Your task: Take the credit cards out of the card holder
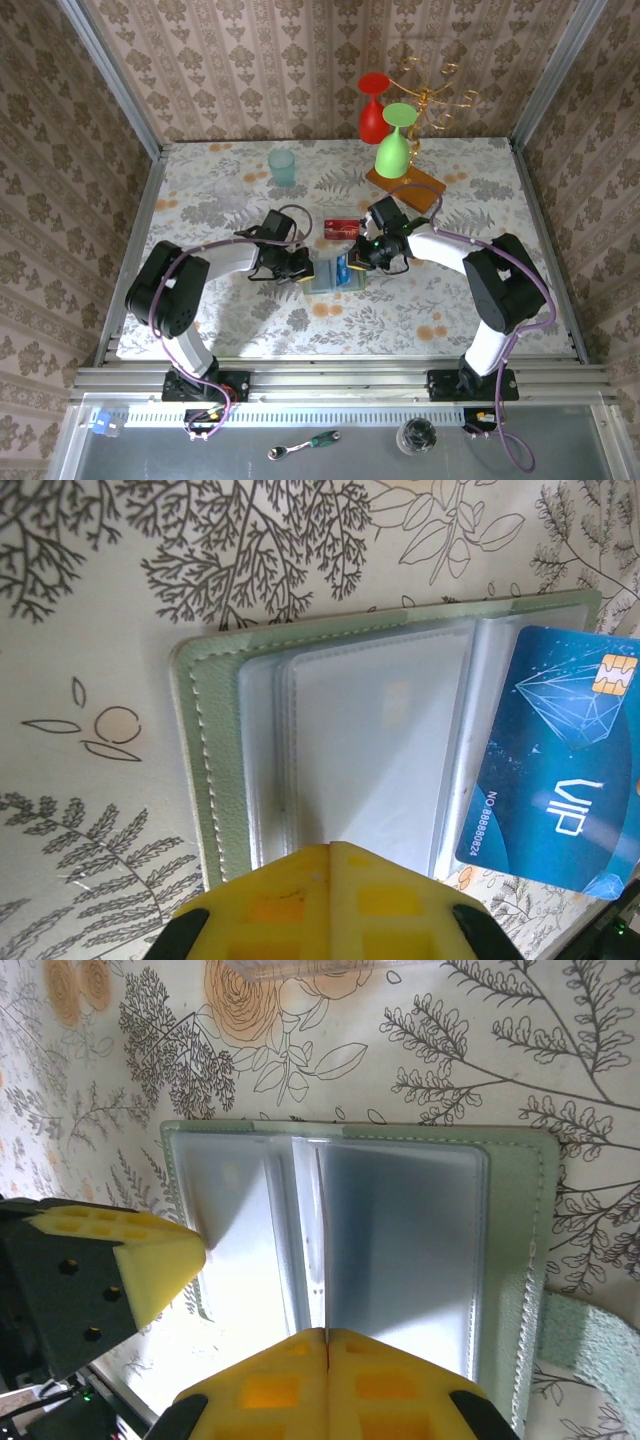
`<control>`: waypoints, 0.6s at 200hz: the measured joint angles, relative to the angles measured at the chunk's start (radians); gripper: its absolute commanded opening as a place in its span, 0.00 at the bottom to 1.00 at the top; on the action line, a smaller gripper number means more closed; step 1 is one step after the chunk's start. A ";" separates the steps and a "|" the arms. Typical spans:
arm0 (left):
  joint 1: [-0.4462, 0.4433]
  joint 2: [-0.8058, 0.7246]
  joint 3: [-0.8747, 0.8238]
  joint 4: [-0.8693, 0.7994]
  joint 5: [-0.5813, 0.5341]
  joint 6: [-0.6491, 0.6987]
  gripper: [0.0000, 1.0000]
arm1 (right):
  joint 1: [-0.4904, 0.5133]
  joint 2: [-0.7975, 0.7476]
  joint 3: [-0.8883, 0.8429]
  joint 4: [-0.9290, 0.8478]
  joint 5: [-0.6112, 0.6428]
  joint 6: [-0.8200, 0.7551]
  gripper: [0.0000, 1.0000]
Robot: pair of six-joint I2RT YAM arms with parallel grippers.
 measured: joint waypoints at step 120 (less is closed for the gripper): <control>0.041 -0.017 -0.015 0.027 0.001 0.001 0.03 | 0.000 0.000 0.296 -0.353 0.172 -0.655 0.00</control>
